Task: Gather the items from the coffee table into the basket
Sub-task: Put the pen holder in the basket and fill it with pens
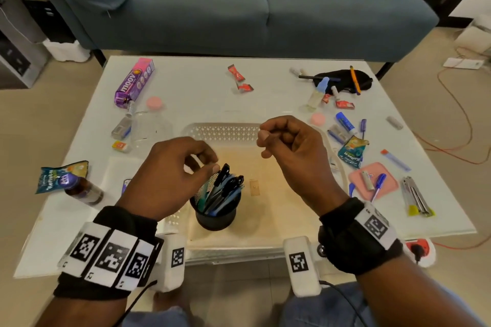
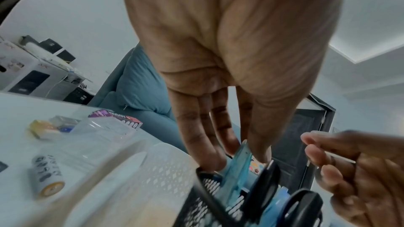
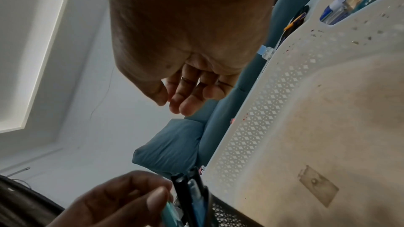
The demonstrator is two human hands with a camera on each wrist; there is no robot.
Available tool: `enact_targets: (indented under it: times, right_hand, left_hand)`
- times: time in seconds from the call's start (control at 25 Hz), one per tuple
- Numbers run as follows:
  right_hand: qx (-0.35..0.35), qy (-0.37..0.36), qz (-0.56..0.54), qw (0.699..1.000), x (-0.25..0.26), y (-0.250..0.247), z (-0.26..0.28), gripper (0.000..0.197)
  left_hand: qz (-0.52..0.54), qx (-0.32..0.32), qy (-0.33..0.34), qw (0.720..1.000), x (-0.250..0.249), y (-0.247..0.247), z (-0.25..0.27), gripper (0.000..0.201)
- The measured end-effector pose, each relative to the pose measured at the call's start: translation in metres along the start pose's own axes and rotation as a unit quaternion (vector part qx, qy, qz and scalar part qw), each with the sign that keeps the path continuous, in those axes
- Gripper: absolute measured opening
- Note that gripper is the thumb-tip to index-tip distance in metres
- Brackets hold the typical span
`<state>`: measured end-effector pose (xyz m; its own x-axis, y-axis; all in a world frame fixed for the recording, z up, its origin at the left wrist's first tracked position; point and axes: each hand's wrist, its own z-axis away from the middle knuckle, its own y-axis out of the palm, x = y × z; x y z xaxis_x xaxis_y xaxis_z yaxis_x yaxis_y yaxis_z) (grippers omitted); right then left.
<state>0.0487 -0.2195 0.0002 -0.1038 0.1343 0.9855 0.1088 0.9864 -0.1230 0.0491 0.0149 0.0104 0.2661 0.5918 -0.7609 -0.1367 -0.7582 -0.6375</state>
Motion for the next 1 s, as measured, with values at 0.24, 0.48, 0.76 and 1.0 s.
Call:
enact_targets:
  times: [0.24, 0.48, 0.76, 1.0]
  right_hand:
    - [-0.004, -0.001, 0.029, 1.0, -0.009, -0.015, -0.011, 0.007]
    - [-0.094, -0.021, 0.131, 0.987, -0.009, -0.102, -0.084, 0.009]
    - [-0.153, 0.211, 0.482, 0.837, -0.088, -0.233, -0.221, 0.027]
    - [-0.117, 0.249, 0.527, 0.804, -0.13, -0.245, -0.258, 0.063]
  left_hand:
    - [-0.018, 0.003, -0.028, 0.999, 0.004, 0.008, 0.001, 0.014]
    - [-0.006, 0.0, -0.023, 1.0, 0.004, 0.019, -0.003, 0.01]
    - [0.012, 0.001, -0.036, 0.999, 0.016, 0.025, -0.005, 0.008]
    - [0.009, -0.007, -0.046, 0.999, 0.024, 0.025, -0.014, 0.008]
